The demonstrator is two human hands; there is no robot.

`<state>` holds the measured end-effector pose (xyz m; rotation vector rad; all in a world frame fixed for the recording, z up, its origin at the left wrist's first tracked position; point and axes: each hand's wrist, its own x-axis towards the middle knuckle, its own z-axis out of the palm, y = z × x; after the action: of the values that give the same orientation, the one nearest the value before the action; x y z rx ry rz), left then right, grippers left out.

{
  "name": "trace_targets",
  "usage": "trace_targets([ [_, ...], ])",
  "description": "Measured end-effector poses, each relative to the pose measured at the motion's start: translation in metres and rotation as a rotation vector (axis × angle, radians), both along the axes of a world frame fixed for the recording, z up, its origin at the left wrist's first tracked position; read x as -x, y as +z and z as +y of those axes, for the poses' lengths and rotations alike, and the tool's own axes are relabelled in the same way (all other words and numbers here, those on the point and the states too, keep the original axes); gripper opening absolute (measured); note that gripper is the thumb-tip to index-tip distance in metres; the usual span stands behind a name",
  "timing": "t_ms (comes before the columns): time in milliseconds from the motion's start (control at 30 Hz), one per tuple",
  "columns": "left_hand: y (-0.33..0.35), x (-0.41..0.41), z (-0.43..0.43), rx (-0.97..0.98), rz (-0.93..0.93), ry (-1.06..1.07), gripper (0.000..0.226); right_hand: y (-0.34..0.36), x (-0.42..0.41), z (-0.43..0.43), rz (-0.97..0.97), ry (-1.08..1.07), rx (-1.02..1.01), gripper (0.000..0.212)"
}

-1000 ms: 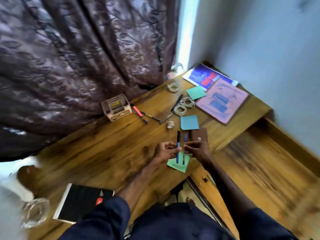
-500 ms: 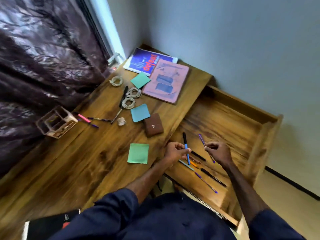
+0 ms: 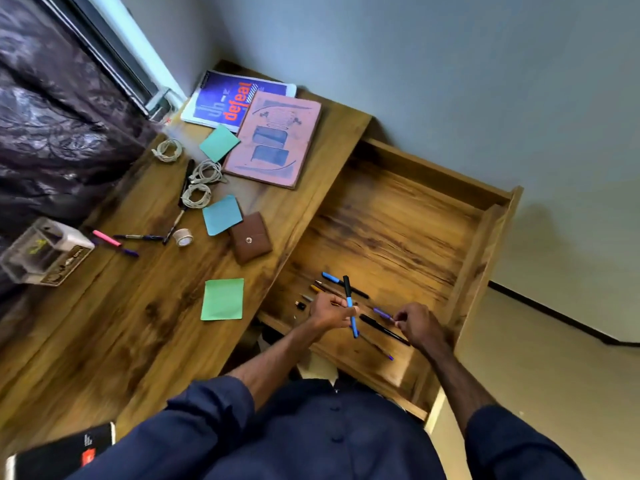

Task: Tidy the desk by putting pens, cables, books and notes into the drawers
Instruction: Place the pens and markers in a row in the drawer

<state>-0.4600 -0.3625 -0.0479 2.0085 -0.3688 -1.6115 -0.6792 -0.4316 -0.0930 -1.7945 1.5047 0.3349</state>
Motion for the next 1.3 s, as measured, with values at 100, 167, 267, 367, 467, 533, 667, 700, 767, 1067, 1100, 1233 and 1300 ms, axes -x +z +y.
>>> trace_targets([
  [100, -0.004, 0.001, 0.0, -0.027, -0.006, 0.004, 0.024, -0.007, 0.0, 0.001, 0.01, 0.041, 0.02, 0.014],
  [167, -0.005, 0.002, 0.001, -0.038, -0.008, 0.01, 0.03, -0.011, -0.001, 0.002, 0.015, 0.042, 0.027, 0.014],
  [267, -0.006, 0.003, 0.003, -0.044, -0.02, 0.014, 0.033, -0.013, -0.002, 0.001, 0.016, 0.042, 0.024, 0.009],
  [367, -0.006, 0.003, 0.005, -0.051, -0.051, 0.013, 0.03, -0.017, -0.002, 0.001, 0.009, 0.034, 0.019, 0.008],
  [467, -0.008, 0.003, 0.009, -0.05, -0.067, 0.004, 0.022, -0.02, -0.004, 0.002, -0.019, 0.054, 0.032, 0.012],
  [533, -0.008, 0.003, 0.012, -0.053, -0.07, -0.003, 0.018, -0.02, -0.005, 0.004, -0.041, 0.062, 0.051, 0.014],
  [667, -0.007, 0.003, 0.014, -0.063, -0.06, -0.011, 0.02, -0.021, -0.006, 0.007, -0.029, 0.06, 0.053, 0.015],
  [700, -0.006, 0.003, 0.014, -0.063, -0.061, -0.014, 0.021, -0.021, -0.006, 0.007, -0.025, 0.059, 0.045, 0.015],
  [767, -0.006, 0.003, 0.014, -0.06, -0.065, -0.014, 0.025, -0.023, -0.006, 0.008, -0.02, 0.061, 0.043, 0.014],
  [1067, -0.002, 0.021, 0.002, 0.079, -0.218, -0.149, 0.025, 0.022, -0.041, 0.002, -0.581, -0.308, -0.077, 0.014],
  [1100, -0.002, 0.024, -0.001, 0.106, -0.253, -0.176, 0.024, 0.028, -0.046, 0.002, -0.634, -0.34, -0.125, 0.015],
  [1233, 0.0, 0.031, -0.013, 0.198, -0.434, -0.286, 0.026, 0.031, -0.052, -0.006, -0.611, -0.454, -0.126, 0.021],
  [1300, 0.001, 0.03, -0.016, 0.228, -0.435, -0.336, 0.023, 0.026, -0.046, -0.014, -0.551, -0.449, -0.066, 0.021],
])
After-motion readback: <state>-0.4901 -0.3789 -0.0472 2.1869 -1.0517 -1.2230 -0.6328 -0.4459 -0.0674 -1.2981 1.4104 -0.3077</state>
